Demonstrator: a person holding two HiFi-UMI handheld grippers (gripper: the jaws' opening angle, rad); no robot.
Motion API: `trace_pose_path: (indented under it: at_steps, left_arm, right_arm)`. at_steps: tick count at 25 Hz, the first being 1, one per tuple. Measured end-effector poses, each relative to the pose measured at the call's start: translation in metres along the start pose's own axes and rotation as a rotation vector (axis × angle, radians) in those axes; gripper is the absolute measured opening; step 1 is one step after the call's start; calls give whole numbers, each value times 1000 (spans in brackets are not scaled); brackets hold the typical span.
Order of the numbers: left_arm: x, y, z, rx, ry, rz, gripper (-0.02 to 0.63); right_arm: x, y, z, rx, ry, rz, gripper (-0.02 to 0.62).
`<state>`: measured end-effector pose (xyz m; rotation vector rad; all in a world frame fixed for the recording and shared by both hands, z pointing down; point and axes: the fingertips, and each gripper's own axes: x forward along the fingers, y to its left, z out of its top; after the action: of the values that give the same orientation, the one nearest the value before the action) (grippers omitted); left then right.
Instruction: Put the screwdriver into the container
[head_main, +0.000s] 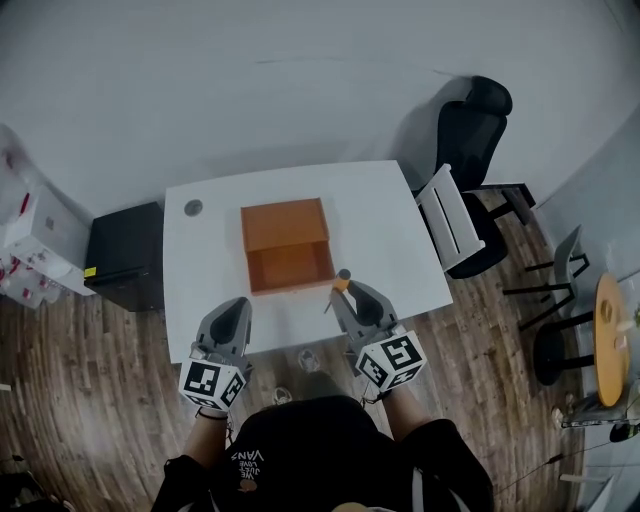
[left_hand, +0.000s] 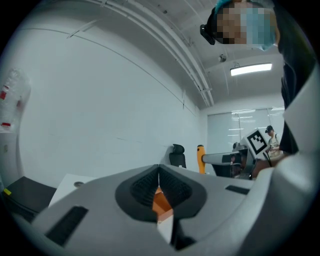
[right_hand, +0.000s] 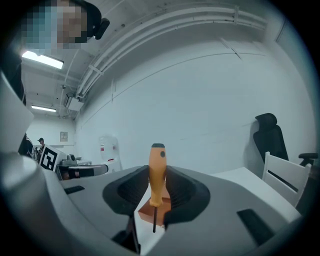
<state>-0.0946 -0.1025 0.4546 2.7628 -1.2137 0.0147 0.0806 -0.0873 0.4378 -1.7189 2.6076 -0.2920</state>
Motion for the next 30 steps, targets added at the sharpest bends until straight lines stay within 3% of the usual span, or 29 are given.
trace_pose_path:
  at_steps: [14,30]
  left_arm:
    - [67,31,3,-1,-5,58,14]
    - [88,55,-6,-13,10,124,14]
  right_arm:
    - [75,-45,3,-27,39,85,115]
    - [134,-55,-26,-54,132,182,115]
